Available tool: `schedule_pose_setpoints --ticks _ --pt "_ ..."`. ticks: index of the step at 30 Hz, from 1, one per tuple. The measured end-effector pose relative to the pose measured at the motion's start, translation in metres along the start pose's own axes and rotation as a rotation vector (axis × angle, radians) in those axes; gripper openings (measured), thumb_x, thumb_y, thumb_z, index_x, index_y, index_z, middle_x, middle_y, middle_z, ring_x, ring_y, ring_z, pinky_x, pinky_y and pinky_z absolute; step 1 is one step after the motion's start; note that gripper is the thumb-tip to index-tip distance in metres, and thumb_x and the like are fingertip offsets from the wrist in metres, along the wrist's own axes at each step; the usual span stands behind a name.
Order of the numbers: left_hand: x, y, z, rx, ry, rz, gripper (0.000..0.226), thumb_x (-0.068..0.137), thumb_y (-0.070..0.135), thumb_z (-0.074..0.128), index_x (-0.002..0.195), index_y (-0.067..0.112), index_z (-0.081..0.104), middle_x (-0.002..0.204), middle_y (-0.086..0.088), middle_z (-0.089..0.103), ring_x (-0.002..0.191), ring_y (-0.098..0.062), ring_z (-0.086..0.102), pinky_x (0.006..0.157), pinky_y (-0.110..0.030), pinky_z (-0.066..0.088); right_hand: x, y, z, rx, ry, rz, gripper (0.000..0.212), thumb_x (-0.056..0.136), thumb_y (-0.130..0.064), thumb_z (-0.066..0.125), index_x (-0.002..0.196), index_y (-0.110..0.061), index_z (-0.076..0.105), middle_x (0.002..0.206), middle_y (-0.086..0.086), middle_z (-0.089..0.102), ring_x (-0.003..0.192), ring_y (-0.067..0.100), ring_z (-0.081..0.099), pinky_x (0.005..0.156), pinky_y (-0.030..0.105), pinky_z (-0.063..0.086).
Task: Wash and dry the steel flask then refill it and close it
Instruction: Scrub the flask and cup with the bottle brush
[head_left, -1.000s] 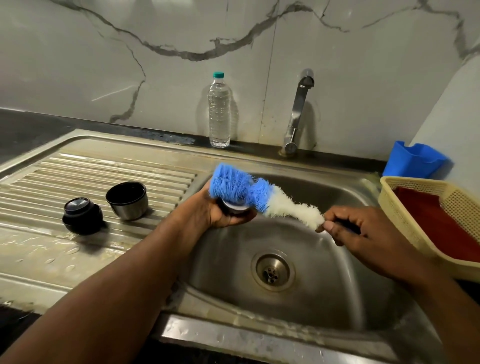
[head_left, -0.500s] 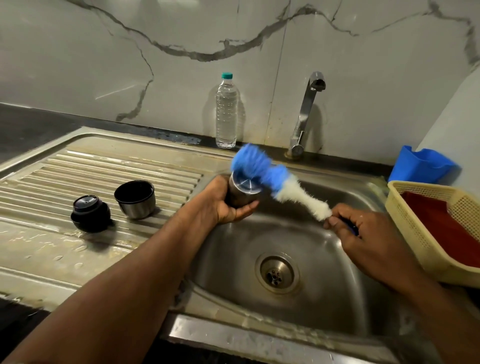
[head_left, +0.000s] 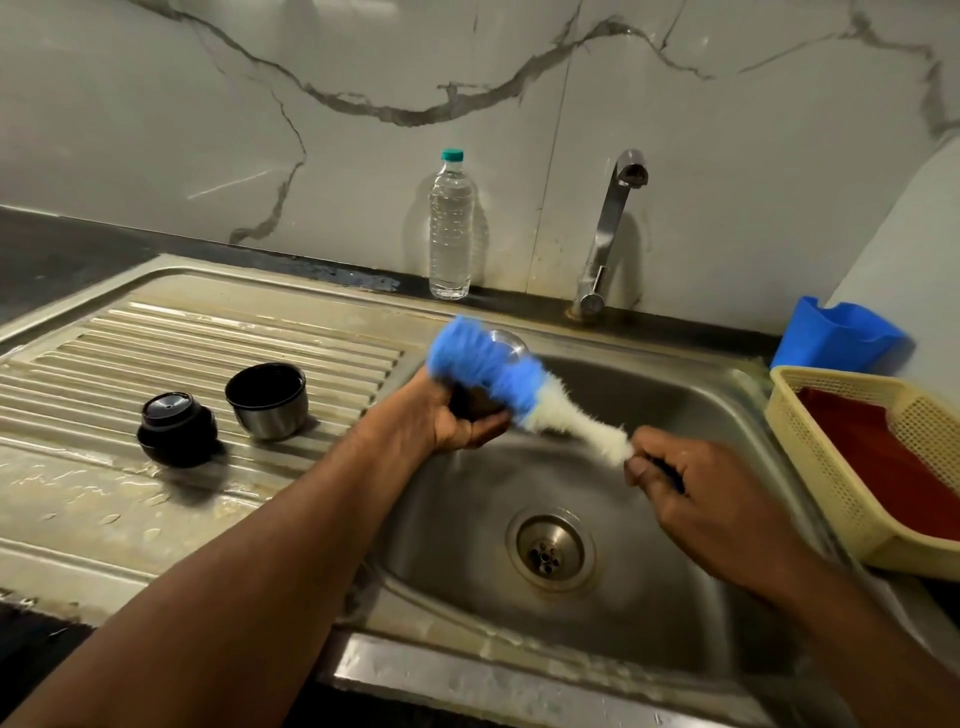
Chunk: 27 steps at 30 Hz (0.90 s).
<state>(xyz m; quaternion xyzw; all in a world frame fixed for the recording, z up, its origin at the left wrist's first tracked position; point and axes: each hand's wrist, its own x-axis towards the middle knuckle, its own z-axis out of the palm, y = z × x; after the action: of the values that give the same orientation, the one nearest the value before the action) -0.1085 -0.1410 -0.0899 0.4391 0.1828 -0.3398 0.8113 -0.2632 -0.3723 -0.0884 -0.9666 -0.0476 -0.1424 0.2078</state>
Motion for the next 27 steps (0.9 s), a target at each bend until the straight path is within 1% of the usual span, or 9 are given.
schedule_pose_setpoints --ticks 2,5,8,13,16,19,22,25,27 --pt "0.000 0.000 0.001 0.006 0.005 0.004 0.041 0.100 0.041 0.063 0.112 0.001 0.063 0.098 -0.028 0.068 0.078 -0.041 0.069 0.047 -0.047 0.062 0.001 -0.001 0.002 -0.031 0.017 0.018 0.020 0.100 -0.027 0.055 0.081 -0.029 0.052 0.062 -0.007 0.054 0.056 0.009 0.052 0.055 0.042 0.048" --pt "0.002 0.000 0.005 0.079 0.045 -0.001 0.043 0.097 0.042 0.067 0.120 0.006 0.064 0.111 -0.023 0.063 0.088 -0.040 0.065 0.045 -0.039 0.061 0.002 0.001 0.000 0.020 0.043 0.039 0.022 0.100 -0.024 0.055 0.078 -0.027 0.052 0.061 -0.005 0.054 0.054 0.011 0.052 0.054 0.042 0.046" --pt "0.005 -0.001 0.004 0.065 0.041 0.009 0.048 0.096 0.041 0.069 0.127 0.005 0.061 0.110 -0.027 0.063 0.087 -0.041 0.067 0.047 -0.041 0.062 0.002 0.001 0.000 -0.011 0.040 0.021 0.022 0.100 -0.022 0.057 0.079 -0.026 0.052 0.059 -0.005 0.052 0.053 0.012 0.051 0.053 0.042 0.045" --pt "0.004 -0.001 -0.002 0.010 -0.008 0.011 0.038 0.101 0.037 0.061 0.113 0.000 0.063 0.088 -0.029 0.071 0.075 -0.040 0.071 0.049 -0.048 0.062 0.001 0.001 0.000 -0.031 0.000 -0.009 0.022 0.100 -0.023 0.058 0.079 -0.028 0.052 0.059 -0.006 0.052 0.053 0.010 0.051 0.051 0.038 0.043" --pt "0.006 0.000 0.000 0.061 0.033 0.000 0.045 0.099 0.042 0.065 0.124 0.004 0.063 0.107 -0.026 0.063 0.089 -0.040 0.065 0.051 -0.043 0.064 0.002 0.004 -0.001 -0.023 0.060 0.018 0.022 0.100 -0.025 0.056 0.079 -0.028 0.051 0.059 -0.006 0.053 0.052 0.010 0.051 0.052 0.039 0.045" --pt "0.007 0.000 0.000 0.015 0.002 0.000 0.045 0.098 0.043 0.064 0.122 0.004 0.062 0.107 -0.028 0.062 0.089 -0.041 0.065 0.061 -0.049 0.063 0.002 0.002 -0.001 -0.006 0.011 -0.009 0.022 0.100 -0.024 0.057 0.079 -0.026 0.052 0.059 -0.006 0.052 0.052 0.011 0.050 0.052 0.039 0.043" --pt "0.008 0.002 -0.002 0.014 0.004 -0.042 0.053 0.095 0.043 0.069 0.129 0.003 0.062 0.112 -0.029 0.061 0.091 -0.042 0.065 0.050 -0.044 0.064 0.001 0.004 -0.003 -0.029 0.066 -0.008 0.024 0.099 -0.027 0.055 0.076 -0.029 0.049 0.058 -0.006 0.051 0.052 0.010 0.050 0.051 0.039 0.044" --pt "0.008 0.004 -0.004 -0.031 -0.044 -0.018 0.048 0.097 0.041 0.068 0.120 -0.002 0.065 0.098 -0.031 0.070 0.077 -0.042 0.074 0.060 -0.049 0.065 0.001 0.005 -0.004 -0.041 0.035 -0.027 0.025 0.099 -0.024 0.058 0.076 -0.027 0.050 0.058 -0.006 0.050 0.052 0.011 0.050 0.051 0.042 0.045" --pt "0.007 0.005 -0.005 -0.017 -0.025 -0.035 0.053 0.094 0.041 0.070 0.128 0.000 0.066 0.109 -0.031 0.067 0.087 -0.042 0.071 0.054 -0.047 0.065 0.002 0.008 -0.004 -0.051 0.071 -0.020 0.027 0.098 -0.023 0.059 0.074 -0.027 0.049 0.058 -0.005 0.050 0.052 0.012 0.050 0.051 0.042 0.045"
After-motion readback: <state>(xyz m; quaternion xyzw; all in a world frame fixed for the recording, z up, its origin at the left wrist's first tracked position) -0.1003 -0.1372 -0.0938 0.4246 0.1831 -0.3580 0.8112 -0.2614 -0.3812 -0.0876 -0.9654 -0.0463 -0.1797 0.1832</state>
